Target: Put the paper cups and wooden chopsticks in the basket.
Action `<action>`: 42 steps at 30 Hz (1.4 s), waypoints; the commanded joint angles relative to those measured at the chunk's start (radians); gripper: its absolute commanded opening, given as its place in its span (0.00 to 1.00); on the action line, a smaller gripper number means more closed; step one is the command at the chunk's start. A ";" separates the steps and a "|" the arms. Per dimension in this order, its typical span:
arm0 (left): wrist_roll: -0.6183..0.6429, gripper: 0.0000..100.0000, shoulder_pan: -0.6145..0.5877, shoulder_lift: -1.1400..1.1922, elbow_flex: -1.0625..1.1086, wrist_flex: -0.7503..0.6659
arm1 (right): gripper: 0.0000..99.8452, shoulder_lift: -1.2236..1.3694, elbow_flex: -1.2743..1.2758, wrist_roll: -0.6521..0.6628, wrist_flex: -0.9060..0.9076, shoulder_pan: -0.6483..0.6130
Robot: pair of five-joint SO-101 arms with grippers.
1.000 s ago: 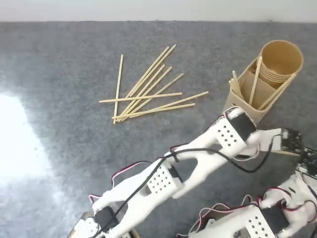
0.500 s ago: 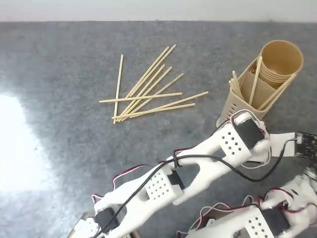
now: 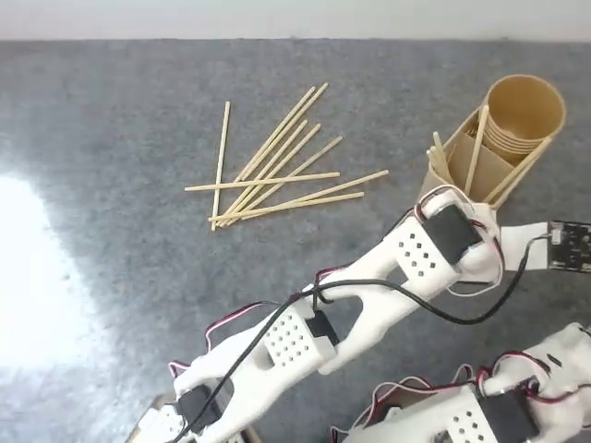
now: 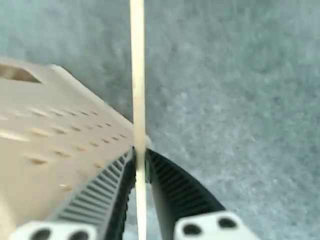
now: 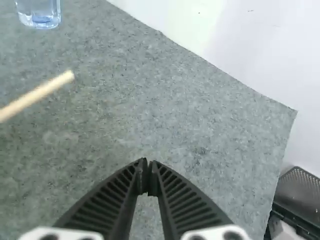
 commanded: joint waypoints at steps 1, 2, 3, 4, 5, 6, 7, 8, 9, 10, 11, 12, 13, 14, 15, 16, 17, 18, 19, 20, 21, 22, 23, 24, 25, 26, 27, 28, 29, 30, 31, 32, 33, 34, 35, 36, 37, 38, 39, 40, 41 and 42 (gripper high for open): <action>0.011 0.01 -0.008 -0.081 -0.117 0.021 | 0.01 -0.007 -0.051 -0.026 0.007 0.013; 0.011 0.01 -0.008 -0.081 -0.143 0.021 | 0.01 -0.007 -0.048 -0.025 0.008 0.013; 0.011 0.01 -0.005 -0.081 -0.170 0.021 | 0.01 -0.007 -0.044 -0.025 0.012 0.013; 0.011 0.01 -0.003 -0.081 -0.196 0.021 | 0.01 -0.007 -0.041 -0.025 0.015 0.013; 0.011 0.01 -0.002 -0.081 -0.225 0.020 | 0.01 -0.007 -0.037 -0.025 0.015 0.004; 0.011 0.01 -0.002 -0.081 -0.254 0.018 | 0.01 -0.007 -0.031 -0.025 0.016 -0.010; 0.011 0.01 0.000 -0.080 -0.275 0.015 | 0.01 -0.007 -0.020 -0.025 0.016 -0.021; 0.011 0.01 -0.002 -0.081 -0.277 0.005 | 0.01 -0.007 -0.008 -0.025 0.016 -0.030; 0.011 0.01 -0.002 -0.086 -0.274 -0.005 | 0.01 -0.007 0.006 -0.025 0.016 -0.041; 0.011 0.01 -0.003 -0.094 -0.272 -0.011 | 0.01 -0.007 0.020 -0.025 0.016 -0.053; 0.011 0.01 -0.005 -0.098 -0.272 -0.012 | 0.01 -0.007 0.034 -0.025 0.016 -0.064; 0.017 0.01 -0.005 -0.106 -0.272 -0.018 | 0.01 -0.007 0.048 -0.025 0.016 -0.076; 0.025 0.01 -0.003 -0.118 -0.272 -0.028 | 0.01 -0.007 0.061 -0.025 0.016 -0.088; 0.029 0.01 -0.002 -0.132 -0.272 -0.041 | 0.01 -0.007 0.072 -0.025 0.016 -0.101; 0.029 0.01 -0.002 -0.157 -0.272 -0.058 | 0.01 -0.007 0.083 -0.025 0.016 -0.114; 0.034 0.01 -0.003 -0.184 -0.269 -0.068 | 0.01 -0.007 0.091 -0.025 0.016 -0.125; 0.046 0.01 -0.003 -0.206 -0.269 -0.072 | 0.01 -0.007 0.101 -0.025 0.016 -0.134; 0.057 0.01 -0.003 -0.229 -0.268 -0.072 | 0.01 -0.007 0.109 -0.025 0.019 -0.145; 0.064 0.01 -0.003 -0.249 -0.268 -0.072 | 0.01 -0.007 0.115 -0.025 0.031 -0.157; 0.068 0.01 -0.003 -0.267 -0.268 -0.072 | 0.01 -0.007 0.120 -0.025 0.050 -0.177; 0.068 0.01 -0.003 -0.282 -0.268 -0.072 | 0.01 -0.007 0.120 -0.025 0.068 -0.197; 0.069 0.01 -0.003 -0.298 -0.268 -0.072 | 0.01 -0.007 0.120 -0.025 0.085 -0.216; 0.080 0.01 -0.003 -0.310 -0.268 -0.072 | 0.01 -0.007 0.120 -0.025 0.091 -0.226; 0.087 0.01 -0.005 -0.321 -0.268 -0.074 | 0.01 -0.007 0.120 -0.025 0.093 -0.231; 0.091 0.01 -0.008 -0.333 -0.268 -0.080 | 0.01 -0.007 0.120 -0.025 0.093 -0.232; 0.100 0.01 -0.017 -0.344 -0.271 -0.084 | 0.01 -0.007 0.121 -0.025 0.097 -0.234; 0.115 0.01 -0.023 -0.354 -0.271 -0.101 | 0.01 -0.007 0.121 -0.025 0.099 -0.236; 0.133 0.01 -0.028 -0.365 -0.271 -0.121 | 0.01 -0.007 0.127 -0.025 0.099 -0.236; 0.153 0.01 -0.040 -0.376 -0.269 -0.141 | 0.01 -0.007 0.138 -0.025 0.094 -0.237; 0.176 0.01 -0.055 -0.382 -0.271 -0.161 | 0.01 -0.007 0.149 -0.025 0.091 -0.239; 0.206 0.01 -0.069 -0.387 -0.272 -0.184 | 0.01 -0.007 0.160 -0.025 0.090 -0.248; 0.239 0.01 -0.080 -0.390 -0.272 -0.209 | 0.01 -0.007 0.169 -0.023 0.090 -0.263; 0.276 0.01 -0.098 -0.390 -0.272 -0.236 | 0.01 -0.007 0.175 -0.021 0.090 -0.272; 0.313 0.01 -0.112 -0.387 -0.272 -0.264 | 0.01 -0.007 0.178 -0.020 0.090 -0.280; 0.354 0.01 -0.124 -0.385 -0.272 -0.292 | 0.01 -0.007 0.178 -0.020 0.090 -0.283; 0.400 0.01 -0.140 -0.384 -0.272 -0.319 | 0.01 -0.007 0.180 -0.020 0.090 -0.285; 0.451 0.01 -0.153 -0.384 -0.272 -0.344 | 0.01 -0.007 0.181 -0.020 0.090 -0.285; 0.489 0.01 -0.166 -0.384 -0.272 -0.367 | 0.01 -0.007 0.181 -0.020 0.090 -0.285; 0.512 0.01 -0.178 -0.384 -0.272 -0.388 | 0.01 -0.007 0.184 -0.020 0.090 -0.285; 0.526 0.01 -0.187 -0.384 -0.272 -0.405 | 0.01 -0.007 0.189 -0.020 0.088 -0.286; 0.537 0.01 -0.196 -0.384 -0.272 -0.417 | 0.01 -0.007 0.193 -0.018 0.077 -0.286; 0.549 0.01 -0.206 -0.384 -0.272 -0.419 | 0.01 -0.007 0.199 -0.018 0.068 -0.286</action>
